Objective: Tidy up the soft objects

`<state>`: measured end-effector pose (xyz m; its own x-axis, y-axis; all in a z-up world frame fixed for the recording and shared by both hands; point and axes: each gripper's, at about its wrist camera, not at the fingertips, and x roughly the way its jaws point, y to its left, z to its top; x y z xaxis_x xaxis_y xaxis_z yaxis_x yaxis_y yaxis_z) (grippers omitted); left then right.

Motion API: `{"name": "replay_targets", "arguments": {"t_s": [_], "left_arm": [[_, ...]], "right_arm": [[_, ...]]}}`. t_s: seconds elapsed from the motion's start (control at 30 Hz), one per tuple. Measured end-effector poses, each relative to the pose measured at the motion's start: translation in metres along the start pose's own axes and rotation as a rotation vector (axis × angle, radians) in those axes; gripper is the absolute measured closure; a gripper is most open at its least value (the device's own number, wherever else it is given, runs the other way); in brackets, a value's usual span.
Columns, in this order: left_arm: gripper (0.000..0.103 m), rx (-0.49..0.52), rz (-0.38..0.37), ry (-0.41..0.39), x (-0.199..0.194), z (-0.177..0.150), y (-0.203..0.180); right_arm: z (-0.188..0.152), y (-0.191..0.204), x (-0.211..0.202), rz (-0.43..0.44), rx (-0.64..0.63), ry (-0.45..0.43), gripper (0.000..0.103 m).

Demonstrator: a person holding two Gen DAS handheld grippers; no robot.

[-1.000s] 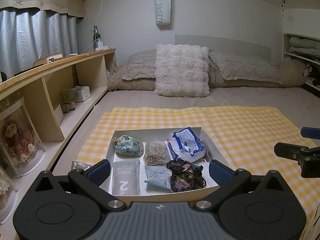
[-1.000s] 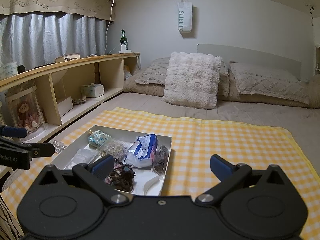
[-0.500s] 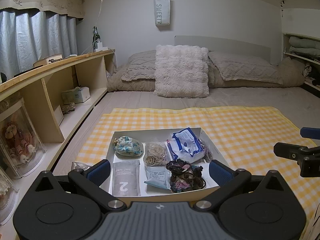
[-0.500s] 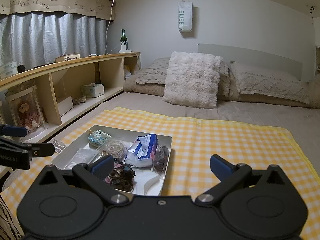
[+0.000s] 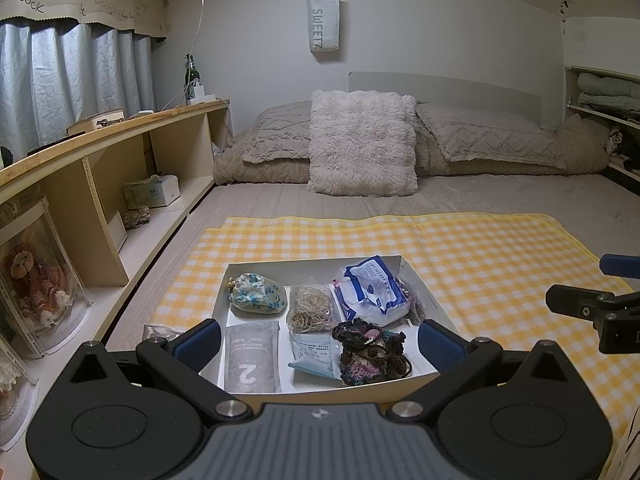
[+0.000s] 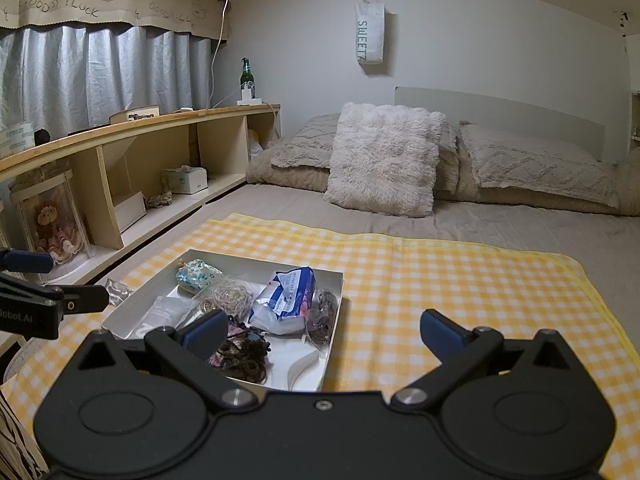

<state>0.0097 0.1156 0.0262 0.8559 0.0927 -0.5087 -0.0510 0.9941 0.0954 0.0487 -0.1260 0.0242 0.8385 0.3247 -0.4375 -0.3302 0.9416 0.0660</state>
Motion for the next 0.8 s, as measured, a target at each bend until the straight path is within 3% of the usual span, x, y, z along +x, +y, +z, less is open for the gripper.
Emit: {"name": "replay_targets", "arguments": {"t_s": [0.8], "left_arm": [[0.000, 0.005, -0.001, 0.002, 0.0007, 0.0016, -0.0008]], "right_arm": [[0.0010, -0.0017, 0.0007, -0.003, 0.005, -0.003, 0.000]]}}
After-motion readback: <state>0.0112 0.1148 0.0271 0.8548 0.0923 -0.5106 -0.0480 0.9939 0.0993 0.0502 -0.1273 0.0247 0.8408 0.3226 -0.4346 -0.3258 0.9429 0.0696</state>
